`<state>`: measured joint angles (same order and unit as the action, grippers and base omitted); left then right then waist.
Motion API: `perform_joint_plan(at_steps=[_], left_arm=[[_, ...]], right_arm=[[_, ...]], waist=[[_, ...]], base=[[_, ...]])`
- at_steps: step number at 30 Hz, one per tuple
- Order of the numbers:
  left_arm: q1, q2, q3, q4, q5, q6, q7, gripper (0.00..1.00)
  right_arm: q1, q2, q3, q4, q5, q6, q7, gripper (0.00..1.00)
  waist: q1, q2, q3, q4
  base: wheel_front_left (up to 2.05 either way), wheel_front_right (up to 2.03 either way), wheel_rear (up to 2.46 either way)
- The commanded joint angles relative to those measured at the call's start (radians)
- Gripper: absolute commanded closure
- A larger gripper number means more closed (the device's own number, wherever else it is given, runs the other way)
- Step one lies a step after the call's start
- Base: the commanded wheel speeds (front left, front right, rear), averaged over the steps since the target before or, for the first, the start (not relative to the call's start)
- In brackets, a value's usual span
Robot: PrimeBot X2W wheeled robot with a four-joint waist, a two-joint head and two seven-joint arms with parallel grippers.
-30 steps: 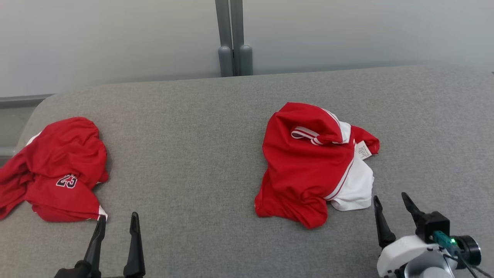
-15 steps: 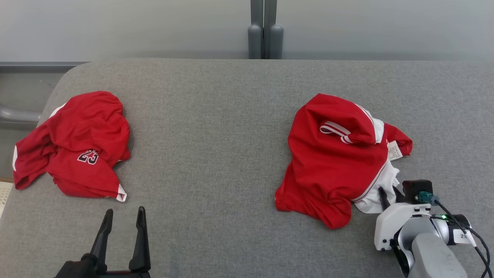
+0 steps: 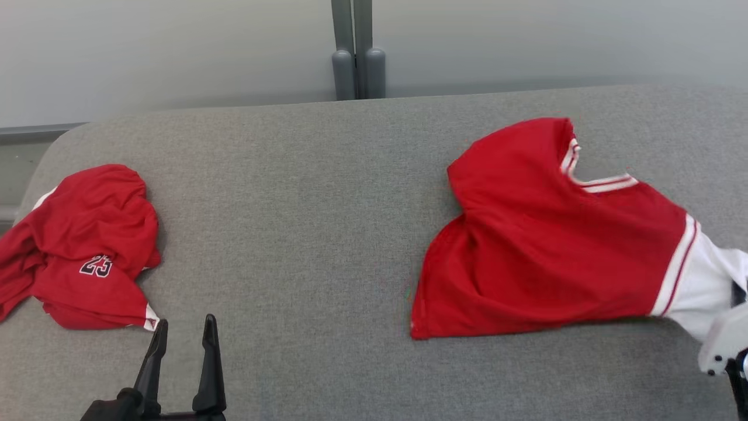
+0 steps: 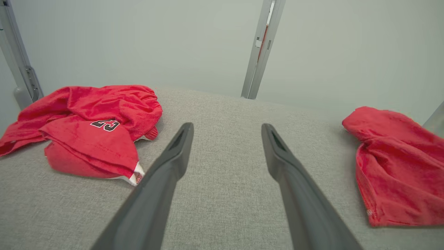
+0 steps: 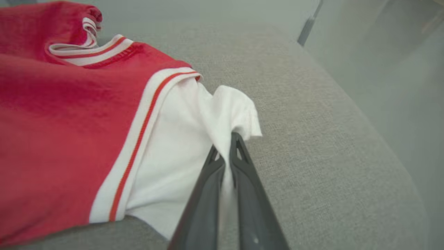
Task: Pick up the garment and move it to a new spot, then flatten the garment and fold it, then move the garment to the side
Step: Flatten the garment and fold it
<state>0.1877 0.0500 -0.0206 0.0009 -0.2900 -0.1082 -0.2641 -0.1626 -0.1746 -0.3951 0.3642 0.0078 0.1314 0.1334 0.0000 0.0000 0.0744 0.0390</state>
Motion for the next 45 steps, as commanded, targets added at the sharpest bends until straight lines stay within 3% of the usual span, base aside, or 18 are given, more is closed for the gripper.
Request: perform_joint_plan(at_steps=[1,2,3,4,5,9,14,19,22,33,45], left_arm=[[-0.017,0.002,0.002,-0.002,-0.003,0.004,-0.001,0.00],[-0.020,0.001,0.001,-0.002,-0.004,0.004,-0.001,0.00],[-0.022,0.001,-0.001,0.001,-0.005,0.003,-0.001,0.00],[-0.024,0.001,-0.002,0.004,-0.006,0.003,-0.001,0.00],[-0.025,0.001,-0.003,0.007,-0.006,0.003,-0.001,0.00],[-0.025,0.001,-0.001,0.019,-0.001,-0.001,-0.001,0.00],[-0.007,0.001,0.006,0.018,-0.006,0.000,-0.001,0.00],[0.010,0.001,0.001,0.014,-0.017,0.010,0.000,0.00],[0.009,0.001,-0.002,0.014,-0.025,0.012,-0.001,0.00],[-0.013,0.001,-0.033,0.031,-0.027,0.016,-0.001,0.00],[-0.035,0.001,-0.054,0.045,-0.035,0.015,-0.001,0.00]], right_arm=[[0.029,0.005,-0.012,-0.010,-0.011,-0.001,0.027,1.00],[0.044,0.017,-0.024,-0.012,-0.018,-0.001,0.039,1.00],[0.049,0.032,-0.037,-0.011,-0.018,-0.001,0.041,0.93],[0.061,0.036,-0.044,-0.005,-0.042,-0.001,0.045,0.55],[0.069,0.037,-0.049,0.000,-0.066,-0.001,0.042,0.00],[0.059,0.079,-0.066,-0.013,-0.123,-0.001,0.000,0.00],[0.088,0.113,-0.042,-0.136,-0.131,-0.001,-0.030,0.00],[0.123,0.119,0.054,-0.303,-0.108,-0.001,-0.128,0.00],[0.159,0.126,0.168,-0.314,-0.060,-0.001,-0.188,0.00],[0.150,0.121,0.667,-0.059,0.087,-0.001,-0.185,0.00],[0.010,0.122,0.778,0.148,0.156,-0.001,-0.214,0.00]], waist=[[0.0000,0.0000,0.008,-0.009],[0.0000,0.0000,0.011,-0.010],[0.0000,0.0000,0.013,-0.011],[0.0000,0.0000,0.015,-0.013],[0.0000,0.0000,0.017,-0.014],[0.0000,0.0000,0.011,-0.009],[0.0000,0.0000,-0.009,0.003],[0.0000,0.0000,-0.022,0.005],[0.0000,0.0000,-0.026,0.009],[0.0000,0.0000,-0.035,0.077],[0.0000,0.0000,-0.009,0.127]], base=[[0.00,0.00,0.00],[0.00,0.00,0.00],[0.00,0.00,0.00],[0.00,0.00,0.00],[0.00,0.00,0.00],[0.00,0.00,0.00],[0.00,0.00,0.00],[0.00,0.00,0.00],[0.00,0.00,0.00],[0.00,0.00,0.00],[0.00,0.00,0.00]])
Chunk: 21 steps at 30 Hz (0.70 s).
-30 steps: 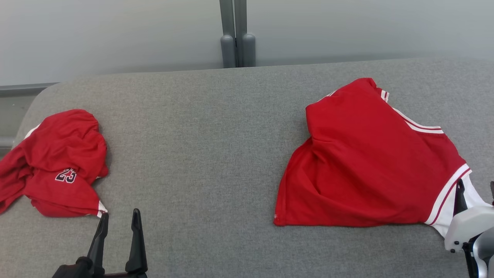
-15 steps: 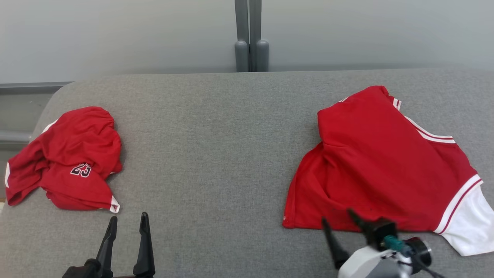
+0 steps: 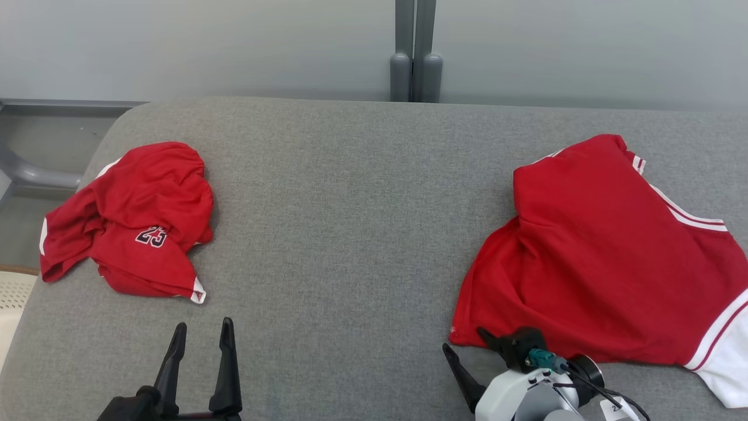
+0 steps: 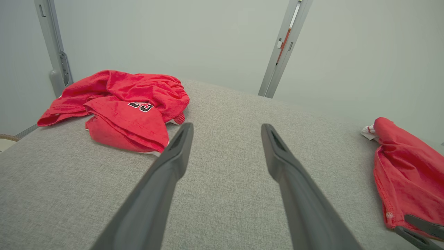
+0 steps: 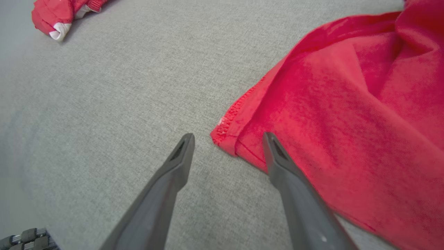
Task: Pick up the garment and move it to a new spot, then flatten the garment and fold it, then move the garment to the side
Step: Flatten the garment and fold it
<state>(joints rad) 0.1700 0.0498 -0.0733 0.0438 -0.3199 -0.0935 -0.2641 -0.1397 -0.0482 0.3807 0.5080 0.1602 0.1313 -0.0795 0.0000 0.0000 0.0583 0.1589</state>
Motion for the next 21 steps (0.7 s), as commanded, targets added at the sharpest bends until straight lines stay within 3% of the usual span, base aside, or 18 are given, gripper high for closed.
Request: perform_joint_plan(at_steps=[1,5,6,7,9,10,16,21], left_arm=[[-0.019,0.002,-0.001,0.003,-0.006,0.000,-0.001,0.00],[-0.022,0.002,0.002,0.008,-0.005,-0.002,-0.001,0.00],[-0.023,0.002,0.005,0.009,-0.005,-0.003,-0.001,0.00],[-0.024,0.002,0.006,0.010,-0.005,-0.003,-0.001,0.00],[-0.023,0.002,0.008,0.012,-0.005,-0.004,-0.001,0.00],[-0.022,0.002,0.009,0.013,-0.004,-0.004,-0.001,0.00],[-0.028,0.002,0.004,0.017,0.000,-0.006,-0.001,0.00],[-0.038,0.002,-0.008,0.032,0.003,-0.010,0.000,0.00]], right_arm=[[-0.021,-0.004,0.010,0.013,0.003,-0.001,-0.002,0.00],[-0.033,-0.004,0.053,0.039,0.031,-0.001,-0.009,0.00],[-0.037,-0.004,0.064,0.044,0.037,-0.001,-0.010,0.16],[-0.040,-0.004,0.069,0.048,0.040,-0.001,-0.012,0.56],[-0.043,-0.004,0.082,0.057,0.051,-0.001,-0.010,0.93],[-0.048,-0.004,0.088,0.061,0.053,-0.001,-0.011,1.00],[-0.093,-0.003,0.126,0.067,0.063,-0.001,0.005,1.00],[-0.155,-0.002,0.227,0.039,0.108,0.000,0.042,1.00]], waist=[[0.0000,0.0000,0.009,0.009],[0.0000,0.0000,0.012,0.018],[0.0000,0.0000,0.013,0.020],[0.0000,0.0000,0.013,0.020],[0.0000,0.0000,0.011,0.022],[0.0000,0.0000,0.011,0.022],[0.0000,0.0000,0.012,0.028],[0.0000,0.0000,0.007,0.048]], base=[[0.00,0.00,0.00],[0.00,0.00,0.00],[0.00,0.00,0.00],[0.00,0.00,0.00],[0.00,0.00,0.00],[0.00,0.00,0.00],[0.00,0.00,0.00],[0.00,0.00,0.00]])
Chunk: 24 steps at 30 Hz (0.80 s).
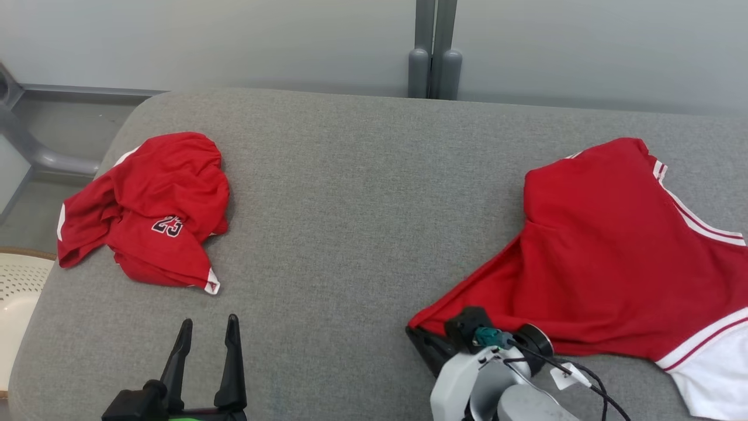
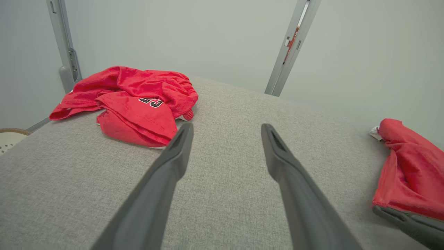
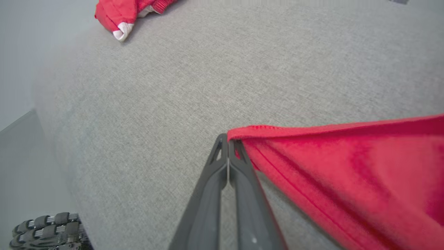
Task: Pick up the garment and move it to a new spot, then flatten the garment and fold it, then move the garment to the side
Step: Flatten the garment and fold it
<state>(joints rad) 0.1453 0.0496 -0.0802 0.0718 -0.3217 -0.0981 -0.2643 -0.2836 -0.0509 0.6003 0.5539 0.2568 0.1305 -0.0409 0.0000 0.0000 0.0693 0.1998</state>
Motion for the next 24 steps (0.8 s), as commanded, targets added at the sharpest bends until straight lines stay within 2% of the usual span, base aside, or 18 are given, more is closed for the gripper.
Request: perform_joint_plan(at_steps=[1,7,8,9,14,17,19,24], left_arm=[[-0.016,0.002,-0.005,0.009,0.007,-0.007,0.000,0.00],[-0.017,0.002,-0.013,0.029,-0.006,-0.002,0.000,0.00],[-0.014,0.002,-0.014,0.031,-0.009,-0.001,0.000,0.00],[-0.011,0.002,-0.014,0.033,-0.012,0.000,0.000,0.00],[0.020,0.002,0.002,0.046,-0.021,0.002,0.000,0.00],[0.034,0.002,0.026,0.034,-0.017,0.004,0.000,0.00],[0.050,0.002,0.046,0.026,-0.010,0.007,0.000,0.00],[0.061,0.002,0.086,0.015,-0.012,0.000,0.000,0.00]], right_arm=[[-0.022,0.001,0.029,-0.012,0.026,0.000,0.014,1.00],[-0.059,0.000,0.149,0.000,0.090,0.000,0.110,1.00],[-0.059,0.000,0.154,0.003,0.097,0.000,0.113,0.73],[-0.056,0.000,0.162,0.006,0.101,0.000,0.116,0.00],[-0.030,0.000,0.224,-0.019,0.137,0.000,0.125,0.00],[-0.008,0.001,0.224,-0.058,0.152,0.000,0.133,0.00],[0.013,-0.007,0.188,-0.083,0.129,0.000,0.139,0.00],[0.116,-0.097,0.010,-0.185,0.081,0.000,0.145,0.00]], waist=[[0.0000,0.0000,-0.006,0.013],[0.0000,0.0000,-0.024,0.045],[0.0000,0.0000,-0.026,0.048],[0.0000,0.0000,-0.027,0.050],[0.0000,0.0000,-0.041,0.026],[0.0000,0.0000,-0.045,-0.004],[0.0000,0.0000,-0.048,-0.031],[0.0000,0.0000,-0.051,-0.089]], base=[[0.00,0.00,0.00],[0.00,0.00,0.00],[0.00,0.00,0.00],[0.00,0.00,0.00],[0.00,0.00,0.00],[0.00,0.00,0.00],[0.00,0.00,0.00],[0.00,0.00,0.00]])
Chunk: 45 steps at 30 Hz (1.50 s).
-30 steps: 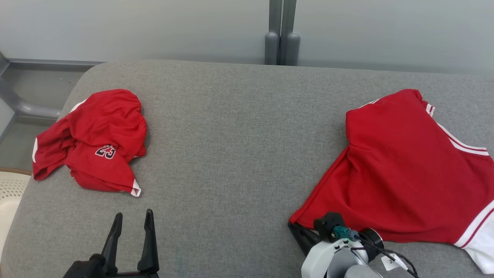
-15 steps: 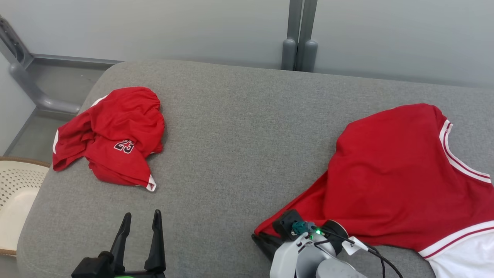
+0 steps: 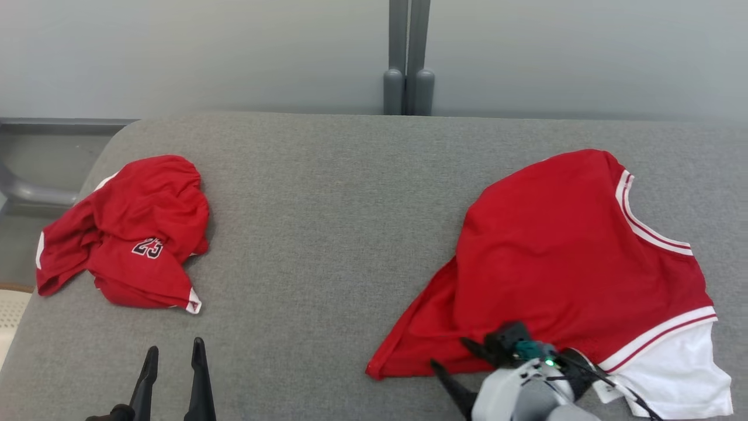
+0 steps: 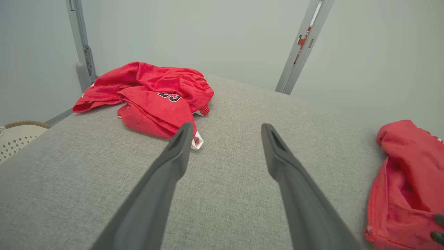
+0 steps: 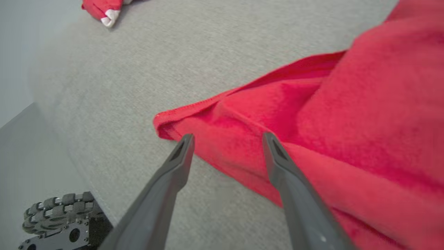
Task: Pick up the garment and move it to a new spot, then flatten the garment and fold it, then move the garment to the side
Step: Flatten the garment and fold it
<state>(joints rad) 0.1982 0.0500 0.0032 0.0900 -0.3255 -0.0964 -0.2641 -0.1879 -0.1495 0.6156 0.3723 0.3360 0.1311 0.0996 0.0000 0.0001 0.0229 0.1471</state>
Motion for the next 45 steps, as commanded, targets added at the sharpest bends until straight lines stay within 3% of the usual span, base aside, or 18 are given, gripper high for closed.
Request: perform_joint_plan(at_steps=[1,5,9,16,19,29,35,45], left_arm=[[0.008,0.001,0.007,-0.005,-0.008,-0.002,0.000,0.00],[-0.005,0.001,0.011,-0.004,-0.008,-0.009,0.000,0.00],[-0.011,0.001,0.010,-0.002,-0.004,-0.011,0.000,0.00],[0.015,0.001,0.008,-0.015,0.009,-0.015,0.000,0.00],[0.031,0.001,0.014,-0.022,0.017,-0.016,0.000,0.00],[0.058,0.001,0.039,-0.003,0.061,-0.034,0.000,0.00],[0.061,0.001,0.041,0.005,0.061,-0.035,0.000,0.00],[0.066,0.001,0.047,-0.007,0.062,-0.035,0.000,0.00]], right_arm=[[0.038,-0.015,-0.038,-0.018,-0.007,0.000,0.009,0.00],[0.104,-0.077,-0.184,-0.062,-0.067,0.000,0.010,0.00],[0.145,-0.061,-0.286,-0.110,-0.097,0.000,-0.033,0.00],[0.207,-0.040,-0.467,-0.209,-0.206,-0.001,-0.293,0.00],[0.224,-0.033,-0.553,-0.221,-0.224,-0.001,-0.351,0.00],[0.285,-0.002,-0.821,-0.219,-0.306,-0.001,-0.366,0.00],[0.310,0.034,-0.888,-0.186,-0.338,-0.001,-0.366,0.00],[0.305,0.051,-0.882,-0.209,-0.343,-0.001,-0.366,0.00]], waist=[[0.0000,-0.0001,-0.004,-0.044],[0.0000,-0.0001,0.001,-0.066],[0.0000,-0.0001,0.002,-0.073],[0.0000,-0.0001,-0.022,-0.070],[0.0000,-0.0001,-0.034,-0.066],[0.0000,-0.0001,-0.046,-0.057],[0.0000,-0.0001,-0.054,-0.052],[0.0000,-0.0001,-0.057,-0.059]], base=[[0.00,0.00,0.00],[0.00,0.00,0.00],[0.00,0.00,0.00],[0.00,0.00,0.00],[0.00,0.00,0.00],[0.00,0.00,0.00],[0.00,0.00,0.00],[0.00,0.00,0.00]])
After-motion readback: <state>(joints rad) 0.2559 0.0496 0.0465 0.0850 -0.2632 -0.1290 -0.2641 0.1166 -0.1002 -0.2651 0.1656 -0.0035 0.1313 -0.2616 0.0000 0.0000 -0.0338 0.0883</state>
